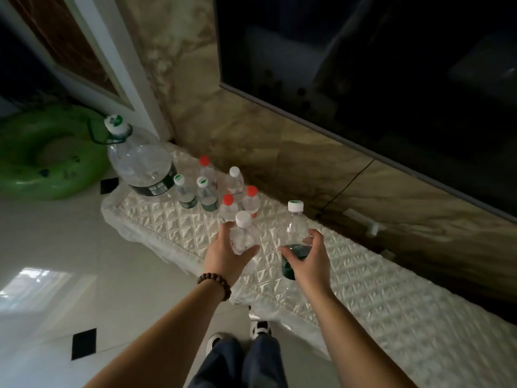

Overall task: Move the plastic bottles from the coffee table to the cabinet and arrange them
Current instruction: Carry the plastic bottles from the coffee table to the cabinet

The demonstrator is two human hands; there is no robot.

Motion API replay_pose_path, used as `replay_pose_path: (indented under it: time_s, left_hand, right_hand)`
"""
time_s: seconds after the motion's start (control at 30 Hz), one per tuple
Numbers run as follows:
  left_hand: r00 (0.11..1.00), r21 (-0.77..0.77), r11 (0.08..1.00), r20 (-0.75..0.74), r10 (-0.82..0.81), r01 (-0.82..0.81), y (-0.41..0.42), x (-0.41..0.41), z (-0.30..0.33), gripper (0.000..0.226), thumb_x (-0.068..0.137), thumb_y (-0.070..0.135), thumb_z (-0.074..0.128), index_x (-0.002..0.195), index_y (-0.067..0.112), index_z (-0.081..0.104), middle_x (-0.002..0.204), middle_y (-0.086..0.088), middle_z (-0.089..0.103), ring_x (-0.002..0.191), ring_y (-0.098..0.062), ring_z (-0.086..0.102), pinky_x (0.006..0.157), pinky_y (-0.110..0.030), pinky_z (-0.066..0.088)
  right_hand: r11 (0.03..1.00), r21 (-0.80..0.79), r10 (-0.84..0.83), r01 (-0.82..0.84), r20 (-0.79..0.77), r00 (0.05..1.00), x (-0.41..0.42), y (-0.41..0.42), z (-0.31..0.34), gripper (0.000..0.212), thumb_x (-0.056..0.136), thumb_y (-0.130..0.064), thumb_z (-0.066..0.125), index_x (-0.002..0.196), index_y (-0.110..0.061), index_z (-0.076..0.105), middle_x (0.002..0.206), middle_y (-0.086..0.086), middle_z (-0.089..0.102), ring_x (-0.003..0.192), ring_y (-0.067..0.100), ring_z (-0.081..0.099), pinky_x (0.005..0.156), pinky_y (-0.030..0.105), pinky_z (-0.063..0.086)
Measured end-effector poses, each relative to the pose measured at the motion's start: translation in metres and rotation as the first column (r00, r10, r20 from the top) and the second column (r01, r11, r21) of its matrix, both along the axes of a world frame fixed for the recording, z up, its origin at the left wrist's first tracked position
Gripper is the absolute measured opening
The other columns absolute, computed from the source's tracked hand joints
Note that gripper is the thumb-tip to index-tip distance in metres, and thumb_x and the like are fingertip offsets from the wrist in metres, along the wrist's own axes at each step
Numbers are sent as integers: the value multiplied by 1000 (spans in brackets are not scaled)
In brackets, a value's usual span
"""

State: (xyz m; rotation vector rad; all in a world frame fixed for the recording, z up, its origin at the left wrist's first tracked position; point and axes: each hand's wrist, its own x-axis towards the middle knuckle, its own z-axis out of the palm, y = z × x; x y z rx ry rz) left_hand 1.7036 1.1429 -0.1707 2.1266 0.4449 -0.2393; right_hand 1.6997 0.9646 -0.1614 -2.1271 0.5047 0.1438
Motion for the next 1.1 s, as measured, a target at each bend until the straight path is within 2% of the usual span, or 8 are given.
replay_pose_path:
  time_s: [0.1,0.33,0.5,0.57,0.7,0.8,0.93,1.1]
  left_hand:
    - [1000,-1,1000,-15,-16,16,-10,25,-27,68,71,43,77,126,31,39,118,2,57,96,-13,51,78,-29,42]
    - [1000,-17,1000,-7,19,-20,-32,73,-111,69,71,29,79,125,31,38,121,-3,57,103,-23,56,87,-43,51]
    - [999,1,999,20,32,-32,-37,93,-158,66,70,31,79,122,32,37,124,1,55,109,-22,55,89,-44,51]
    - [999,12,1000,20,24,-25,-38,96,-169,66,71,32,79,122,31,37,126,1,54,109,-21,55,89,-43,51]
    - [999,13,998,-3,54,-54,-39,94,-186,69,72,33,78,125,29,35,126,-2,54,109,-22,56,88,-43,52]
    - [998,21,998,-5,66,-66,-39,94,-189,71,72,34,78,128,25,34,126,-4,55,109,-24,56,87,-43,52]
    - [998,46,997,15,55,-56,-40,90,-187,72,73,32,77,129,23,33,124,-4,56,108,-24,56,84,-36,49]
    - [999,87,996,-40,15,-11,-38,84,-180,99,72,47,75,146,26,14,150,-3,32,134,-22,36,106,-37,38]
  right_hand:
    - [1000,29,6,-5,-40,999,25,-4,-32,81,75,-34,77,141,-20,32,136,6,48,122,23,50,86,24,40]
    - [999,36,3,-2,-27,1000,81,-13,-115,77,77,-21,76,140,-17,32,140,6,47,124,21,49,88,20,38]
    - [997,68,-19,22,-44,999,107,-17,-166,84,73,-18,79,139,-17,29,137,9,50,124,23,51,96,26,42]
    - [997,69,-13,17,-55,998,113,-17,-179,86,71,-18,81,139,-15,29,134,10,53,122,22,52,94,22,42]
    - [998,56,12,-7,-84,996,117,-14,-193,86,71,-18,82,138,-13,28,130,12,55,118,21,55,90,18,39]
    - [998,56,41,-37,-81,996,119,-15,-196,84,72,-17,81,138,-14,29,130,12,54,117,22,55,92,23,44]
    - [998,29,50,-48,-76,996,117,-17,-193,82,70,-18,82,134,-13,33,125,11,55,114,24,57,89,24,45]
    - [994,1,113,-113,-72,991,111,-19,-184,98,64,-25,85,143,-14,27,142,10,44,129,25,45,94,20,35]
